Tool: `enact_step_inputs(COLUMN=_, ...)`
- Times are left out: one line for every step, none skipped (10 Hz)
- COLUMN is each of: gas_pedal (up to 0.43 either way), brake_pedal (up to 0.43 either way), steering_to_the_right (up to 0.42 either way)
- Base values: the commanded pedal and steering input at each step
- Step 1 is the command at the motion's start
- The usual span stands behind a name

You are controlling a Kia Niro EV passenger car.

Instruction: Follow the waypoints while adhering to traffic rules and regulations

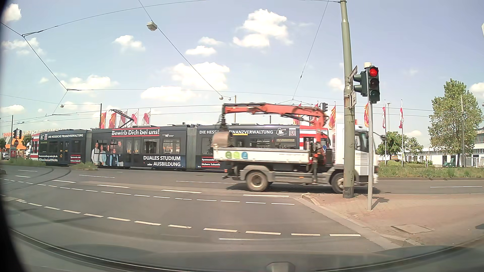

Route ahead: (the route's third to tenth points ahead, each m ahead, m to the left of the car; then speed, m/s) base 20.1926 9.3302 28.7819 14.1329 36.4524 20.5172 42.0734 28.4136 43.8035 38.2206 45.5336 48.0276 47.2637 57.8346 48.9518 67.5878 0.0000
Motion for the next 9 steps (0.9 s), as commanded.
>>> enact_step_inputs(gas_pedal=0.0, brake_pedal=0.354, steering_to_the_right=-0.048)
enact_step_inputs(gas_pedal=0.0, brake_pedal=0.348, steering_to_the_right=-0.048)
enact_step_inputs(gas_pedal=0.0, brake_pedal=0.348, steering_to_the_right=-0.048)
enact_step_inputs(gas_pedal=0.0, brake_pedal=0.348, steering_to_the_right=-0.049)
enact_step_inputs(gas_pedal=0.0, brake_pedal=0.348, steering_to_the_right=-0.049)
enact_step_inputs(gas_pedal=0.0, brake_pedal=0.348, steering_to_the_right=-0.049)
enact_step_inputs(gas_pedal=0.0, brake_pedal=0.348, steering_to_the_right=-0.049)
enact_step_inputs(gas_pedal=0.0, brake_pedal=0.348, steering_to_the_right=-0.048)
enact_step_inputs(gas_pedal=0.0, brake_pedal=0.348, steering_to_the_right=-0.048)
